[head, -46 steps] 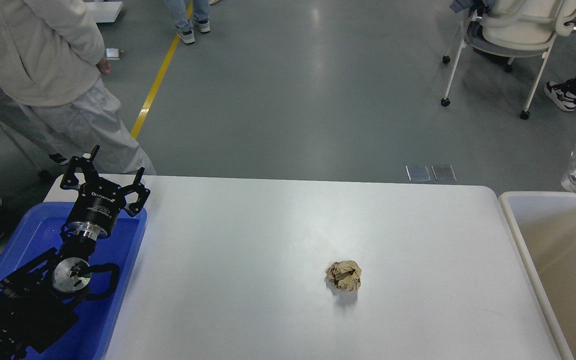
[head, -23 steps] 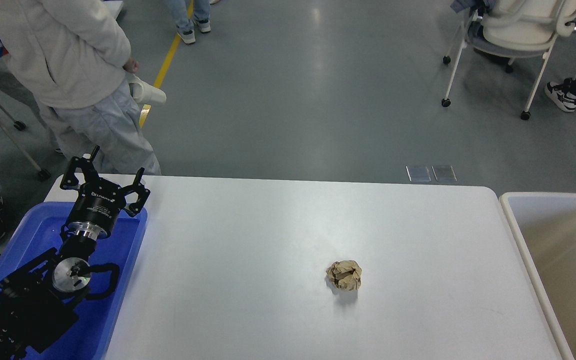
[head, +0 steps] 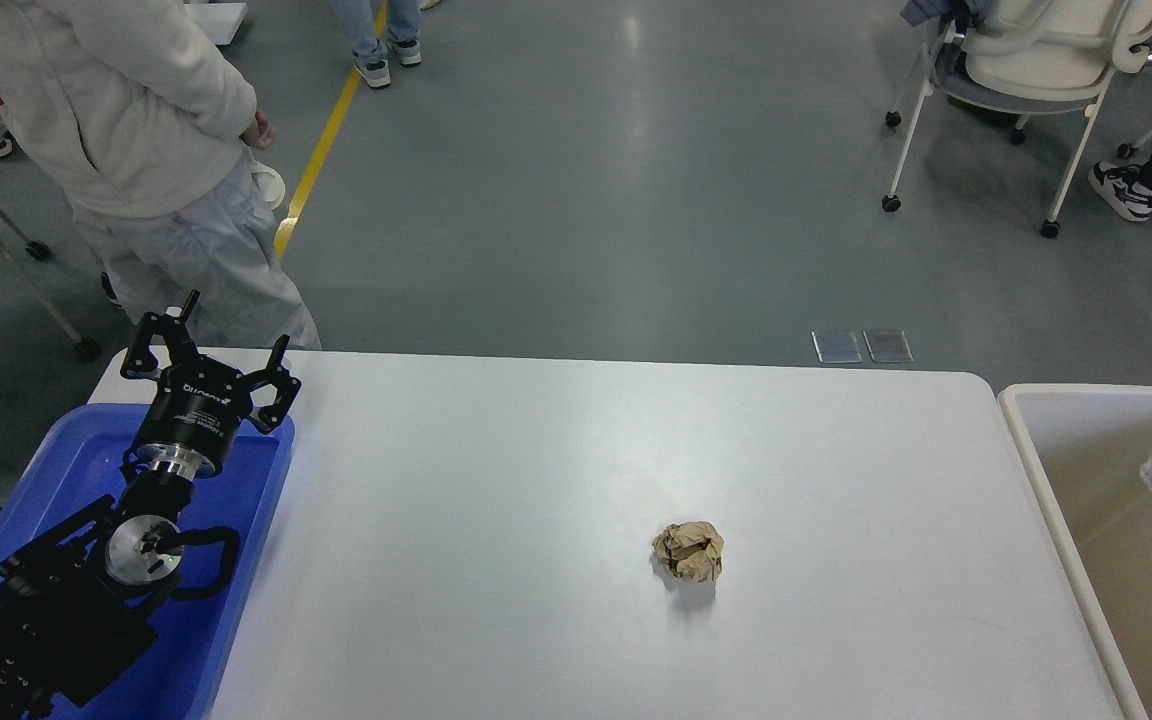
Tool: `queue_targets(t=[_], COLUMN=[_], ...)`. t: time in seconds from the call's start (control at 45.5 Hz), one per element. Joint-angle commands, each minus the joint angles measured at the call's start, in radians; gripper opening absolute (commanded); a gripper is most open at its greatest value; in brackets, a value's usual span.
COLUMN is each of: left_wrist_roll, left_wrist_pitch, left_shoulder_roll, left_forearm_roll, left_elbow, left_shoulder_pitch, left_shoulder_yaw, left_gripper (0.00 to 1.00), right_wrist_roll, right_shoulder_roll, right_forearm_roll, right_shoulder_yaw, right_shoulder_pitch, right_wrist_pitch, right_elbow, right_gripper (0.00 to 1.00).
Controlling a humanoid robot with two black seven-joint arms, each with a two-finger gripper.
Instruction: Tidy desktop
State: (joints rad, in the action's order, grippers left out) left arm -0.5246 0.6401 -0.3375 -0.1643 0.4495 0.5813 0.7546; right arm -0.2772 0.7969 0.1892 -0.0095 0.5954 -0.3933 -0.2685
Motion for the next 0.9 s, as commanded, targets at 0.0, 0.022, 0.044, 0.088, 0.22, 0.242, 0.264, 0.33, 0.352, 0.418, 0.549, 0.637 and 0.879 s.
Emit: queue_targets(t=[0.0,0.022,0.044,0.088,0.22,0.242,0.264,0.33,0.352,0.418,0.549,0.637,0.879], left_wrist_roll=[0.0,0.0,0.0,0.0,0.0,0.0,0.0,0.0,0.0,0.0,0.0,0.0,-0.002], left_wrist_pitch=[0.0,0.0,0.0,0.0,0.0,0.001,0.0,0.0,0.0,0.0,0.0,0.0,0.0], left_shoulder_roll=[0.0,0.0,0.0,0.0,0.0,0.0,0.0,0.0,0.0,0.0,0.0,0.0,0.0], left_forearm_roll=[0.0,0.0,-0.001,-0.001,-0.001,-0.001,-0.001,-0.001,-0.001,-0.001,-0.001,-0.001,-0.001], left_elbow=[0.0,0.0,0.0,0.0,0.0,0.0,0.0,0.0,0.0,0.0,0.0,0.0,0.0], left_shoulder_pitch=[0.0,0.0,0.0,0.0,0.0,0.0,0.0,0.0,0.0,0.0,0.0,0.0,0.0], left_shoulder_yaw=[0.0,0.0,0.0,0.0,0.0,0.0,0.0,0.0,0.0,0.0,0.0,0.0,0.0], left_gripper=[1.0,1.0,1.0,1.0,1.0,1.0,1.0,1.0,1.0,1.0,1.0,1.0,1.0], right_wrist_roll=[0.004,0.004,0.004,0.006,0.027,0.041,0.053,0.087,0.099,0.13,0.167,0.178,0.191], right_shoulder_roll=[-0.116,-0.125,-0.131,-0.148,-0.206,-0.214,-0.222,-0.243,-0.246,-0.257,-0.311,-0.335,-0.343], right_forearm_roll=[-0.045,-0.045,-0.045,-0.045,-0.043,-0.043,-0.043,-0.046,-0.048,-0.065,-0.068,-0.071,-0.08], right_shoulder_yaw=[0.008,0.008,0.008,0.008,0.006,0.006,0.006,0.011,0.019,0.048,0.086,0.089,0.1], right_shoulder_pitch=[-0.042,-0.043,-0.046,-0.051,-0.06,-0.06,-0.06,-0.06,-0.062,-0.066,-0.066,-0.066,-0.06], right_wrist_pitch=[-0.004,-0.003,-0.001,0.005,0.042,0.054,0.066,0.105,0.119,0.151,0.232,0.264,0.321], right_elbow=[0.158,0.172,0.186,0.207,0.291,0.302,0.308,0.313,0.313,0.311,0.311,0.311,0.31], right_gripper=[0.0,0.0,0.0,0.0,0.0,0.0,0.0,0.0,0.0,0.0,0.0,0.0,0.0])
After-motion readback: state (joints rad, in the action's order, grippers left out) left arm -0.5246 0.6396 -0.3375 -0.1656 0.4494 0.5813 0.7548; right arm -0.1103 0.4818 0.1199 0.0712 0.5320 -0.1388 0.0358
